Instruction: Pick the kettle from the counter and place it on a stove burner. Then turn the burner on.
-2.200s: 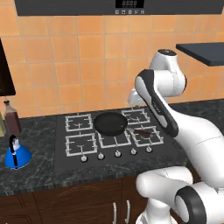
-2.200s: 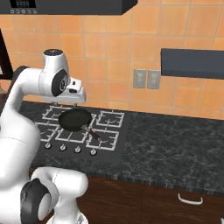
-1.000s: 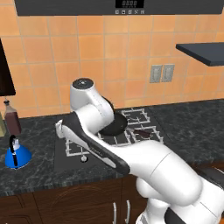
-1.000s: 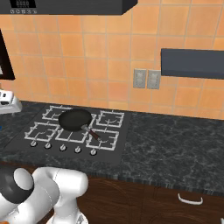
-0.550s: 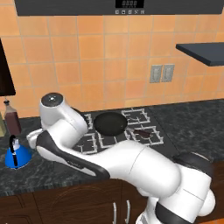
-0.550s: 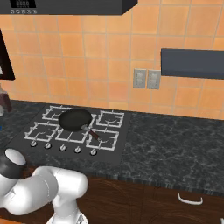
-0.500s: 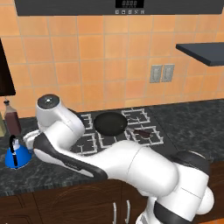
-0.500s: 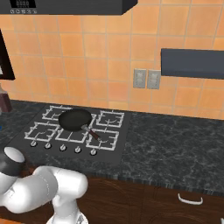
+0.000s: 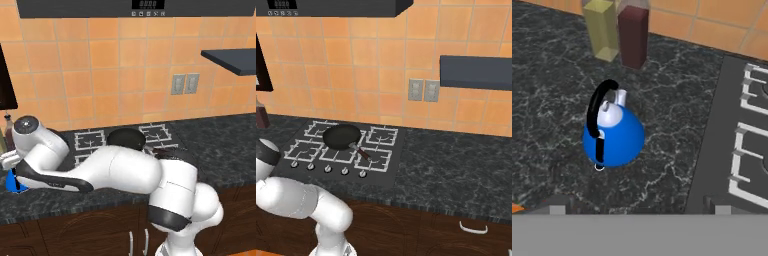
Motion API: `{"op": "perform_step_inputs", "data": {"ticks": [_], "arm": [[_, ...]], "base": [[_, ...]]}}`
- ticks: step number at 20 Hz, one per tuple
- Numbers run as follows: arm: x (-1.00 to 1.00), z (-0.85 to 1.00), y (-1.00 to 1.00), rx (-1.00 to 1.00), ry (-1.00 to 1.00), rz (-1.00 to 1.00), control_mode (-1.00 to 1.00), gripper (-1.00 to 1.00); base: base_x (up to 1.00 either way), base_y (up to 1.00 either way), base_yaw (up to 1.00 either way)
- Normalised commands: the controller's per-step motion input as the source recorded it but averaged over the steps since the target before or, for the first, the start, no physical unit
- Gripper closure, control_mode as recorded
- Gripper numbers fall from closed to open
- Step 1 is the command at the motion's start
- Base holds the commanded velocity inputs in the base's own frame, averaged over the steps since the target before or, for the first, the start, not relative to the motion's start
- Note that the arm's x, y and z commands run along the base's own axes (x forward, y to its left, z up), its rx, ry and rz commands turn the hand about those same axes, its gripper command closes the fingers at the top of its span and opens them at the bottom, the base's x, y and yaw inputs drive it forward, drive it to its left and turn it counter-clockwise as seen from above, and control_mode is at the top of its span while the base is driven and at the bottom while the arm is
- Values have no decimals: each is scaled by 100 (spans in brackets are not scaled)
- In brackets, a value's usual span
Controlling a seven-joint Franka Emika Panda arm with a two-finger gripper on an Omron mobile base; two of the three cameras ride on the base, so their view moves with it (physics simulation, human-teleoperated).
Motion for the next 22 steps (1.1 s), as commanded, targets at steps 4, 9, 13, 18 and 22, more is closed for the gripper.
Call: {"op": "perform_step_inputs", "data": {"ticks": [4,9,13,18,22], "arm": [[26,-7,44,1,0,-1,-100,-100],[3,-12,0,0,1,0,-100,-100],[7,-52,3,0,0,0,-100,-100],[18,-43,14,0,0,0,-100,-100],[36,-29,38,0,-4,0,-100,-100]], "base": [[0,0,0],[0,0,0],[0,0,0],[0,0,0],[0,0,0]]}}
